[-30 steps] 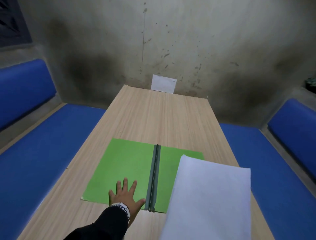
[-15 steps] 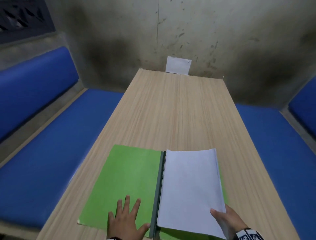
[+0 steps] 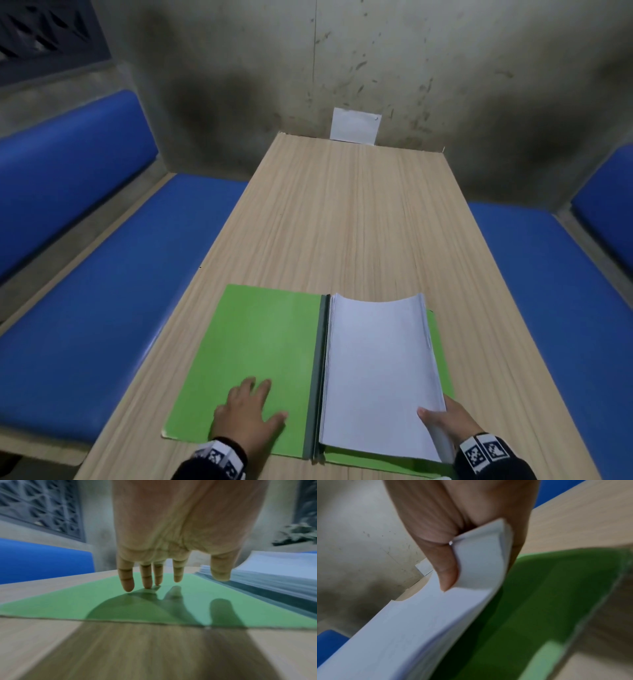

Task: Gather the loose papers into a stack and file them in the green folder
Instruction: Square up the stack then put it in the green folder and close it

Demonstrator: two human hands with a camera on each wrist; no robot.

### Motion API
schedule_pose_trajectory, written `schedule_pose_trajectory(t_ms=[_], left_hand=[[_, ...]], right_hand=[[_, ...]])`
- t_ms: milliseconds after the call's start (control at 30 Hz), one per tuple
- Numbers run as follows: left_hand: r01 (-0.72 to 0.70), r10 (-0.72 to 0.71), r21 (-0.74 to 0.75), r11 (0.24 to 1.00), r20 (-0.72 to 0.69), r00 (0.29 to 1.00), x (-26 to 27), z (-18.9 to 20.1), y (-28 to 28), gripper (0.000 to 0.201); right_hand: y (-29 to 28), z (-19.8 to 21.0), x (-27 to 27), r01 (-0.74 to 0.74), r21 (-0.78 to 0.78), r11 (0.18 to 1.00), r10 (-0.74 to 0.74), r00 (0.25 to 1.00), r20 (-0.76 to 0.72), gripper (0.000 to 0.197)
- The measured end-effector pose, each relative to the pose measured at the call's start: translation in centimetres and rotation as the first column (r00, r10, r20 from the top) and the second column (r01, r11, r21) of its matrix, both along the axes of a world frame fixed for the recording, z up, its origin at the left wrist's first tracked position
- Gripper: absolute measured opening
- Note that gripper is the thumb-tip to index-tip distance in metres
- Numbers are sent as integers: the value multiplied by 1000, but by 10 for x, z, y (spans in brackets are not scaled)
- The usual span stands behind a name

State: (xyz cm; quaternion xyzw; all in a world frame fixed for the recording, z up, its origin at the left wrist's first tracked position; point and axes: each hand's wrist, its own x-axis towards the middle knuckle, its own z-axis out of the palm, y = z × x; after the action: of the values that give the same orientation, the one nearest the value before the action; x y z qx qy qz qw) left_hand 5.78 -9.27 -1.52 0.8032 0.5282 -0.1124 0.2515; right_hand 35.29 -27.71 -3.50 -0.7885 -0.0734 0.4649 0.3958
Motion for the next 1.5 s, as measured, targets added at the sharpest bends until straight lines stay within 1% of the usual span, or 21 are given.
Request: schedule_pose_trajectory(t_ms=[100,233,300,400,467,533,633,733,767,800,833,867,900,933,1000,1033,1100,1133,1200,1367,1500], left_hand=[[-229,228,44,972,18,973,-21,4,34,84],[-484,484,12,875,-17,875,-56,1,69,95],[-538,538,-30,842,-6,843,-64,-1,78,93],[-606,619,-141,783,82,781,-67,1,85,82],[-614,652,-231,755,156,742,-68,7,88,73],[-580,641,-280,765,237,730,-70,19,92,57],[-474,539,-257,842,409,736,-66,57,93,35],[-301,422,-297,906,591,688,-49,112,77,10],[-210,382,-332,920,631,675,-42,128,69,12],[-99,330,-360,928,666,669,-34,141,59,29],[8,265,-374,927,674,690,-25,144,51,53],[118,195,-392,913,670,716,-15,142,44,69],[208,133,-431,878,638,759,-2,136,35,71],[284,69,-469,836,603,794,11,128,26,64],[328,-33,-483,812,522,852,33,105,8,35],[364,-111,-464,808,486,867,41,93,1,32],[476,-310,-399,783,414,856,52,66,-7,60],[535,-419,-345,771,358,835,57,53,-9,66],[602,-560,-222,767,227,797,66,36,-12,67],[643,-635,-124,756,98,766,80,26,-29,67],[644,-644,-75,761,27,764,82,17,-35,64]], right_hand=[[0,-2,0,-11,-15,1000,11,999,31,45],[0,-1,-2,46,-27,999,-41,987,157,46],[-4,-2,-1,132,-57,990,-116,969,216,46],[-10,-4,-3,248,-75,966,-224,945,240,33],[-13,-4,-5,277,-82,957,-250,937,244,26],[-14,1,-8,296,-64,953,-272,930,249,22],[-15,4,-8,315,-24,949,-299,920,252,27],[-16,7,-9,334,13,942,-327,912,247,31],[-16,6,-9,340,14,940,-333,912,240,31],[-16,5,-9,342,8,939,-335,913,233,31],[-16,4,-8,344,-1,939,-335,915,223,31],[-16,4,-8,342,-3,940,-334,918,213,30],[-17,4,-9,337,-1,941,-330,922,201,29],[-18,6,-10,329,6,944,-324,927,190,26],[-20,9,-14,332,32,943,-332,927,176,24],[-20,10,-15,338,47,940,-341,923,176,24],[-22,14,-16,350,59,935,-355,916,188,27],[-22,15,-15,345,59,937,-350,915,200,28],[-24,22,-13,299,42,953,-301,926,227,25],[-29,34,-15,251,67,966,-260,937,235,25],[-34,32,-14,280,94,955,-292,944,152,26]])
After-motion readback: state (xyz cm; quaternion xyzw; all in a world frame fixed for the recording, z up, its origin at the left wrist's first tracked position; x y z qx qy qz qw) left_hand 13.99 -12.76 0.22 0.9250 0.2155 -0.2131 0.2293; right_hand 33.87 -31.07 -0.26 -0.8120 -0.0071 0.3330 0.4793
